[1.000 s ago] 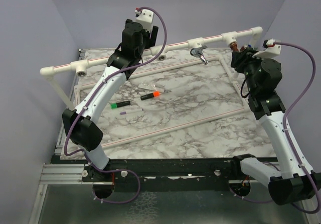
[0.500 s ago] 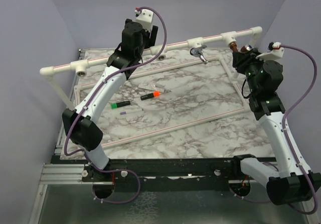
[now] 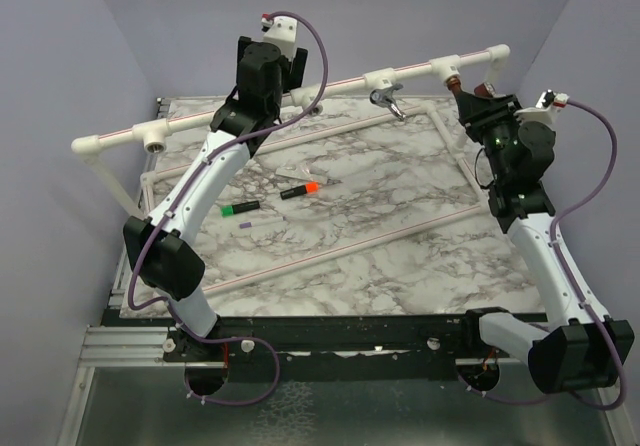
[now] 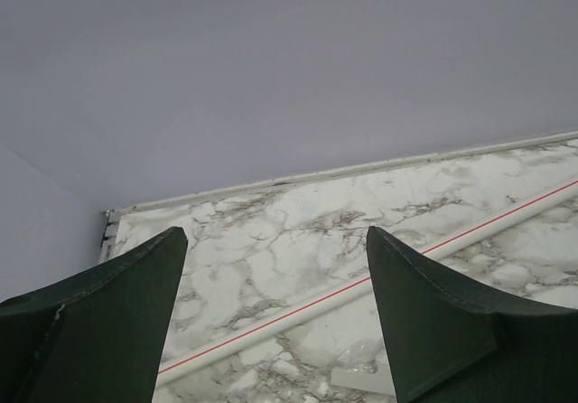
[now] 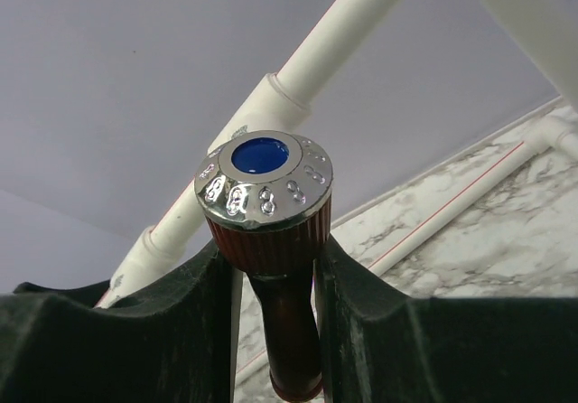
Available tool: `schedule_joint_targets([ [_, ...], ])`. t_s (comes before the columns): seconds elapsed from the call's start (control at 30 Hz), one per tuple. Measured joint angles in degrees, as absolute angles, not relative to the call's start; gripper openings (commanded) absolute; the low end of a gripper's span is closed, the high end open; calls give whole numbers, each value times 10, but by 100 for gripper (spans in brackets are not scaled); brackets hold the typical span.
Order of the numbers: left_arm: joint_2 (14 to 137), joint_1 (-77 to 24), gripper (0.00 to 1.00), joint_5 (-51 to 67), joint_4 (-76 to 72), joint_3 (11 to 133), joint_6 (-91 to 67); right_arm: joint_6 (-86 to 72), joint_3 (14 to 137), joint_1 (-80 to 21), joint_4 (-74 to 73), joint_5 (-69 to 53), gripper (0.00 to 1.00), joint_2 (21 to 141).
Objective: Install the water faucets
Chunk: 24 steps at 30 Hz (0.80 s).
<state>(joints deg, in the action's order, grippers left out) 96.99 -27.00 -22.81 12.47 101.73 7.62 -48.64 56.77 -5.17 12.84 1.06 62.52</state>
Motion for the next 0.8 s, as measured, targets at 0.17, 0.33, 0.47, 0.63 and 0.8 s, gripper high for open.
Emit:
schedule_joint_targets([
  [0.17,970,-266,87,-262,139,1023,80,-544,564,-51,156,-11,0,641],
  [0.33,970,-263,90,-274,168,1034,77,-603,558,-56,162,-10,0,641],
  [0.47,970,-257,91,-289,193,1041,77,-636,554,-79,167,14,0,641],
  [0.63,966,-247,92,-311,217,1045,78,-677,554,-116,165,58,0,642],
  [0.8,961,-240,92,-331,233,1045,80,-710,555,-145,158,95,1,642],
])
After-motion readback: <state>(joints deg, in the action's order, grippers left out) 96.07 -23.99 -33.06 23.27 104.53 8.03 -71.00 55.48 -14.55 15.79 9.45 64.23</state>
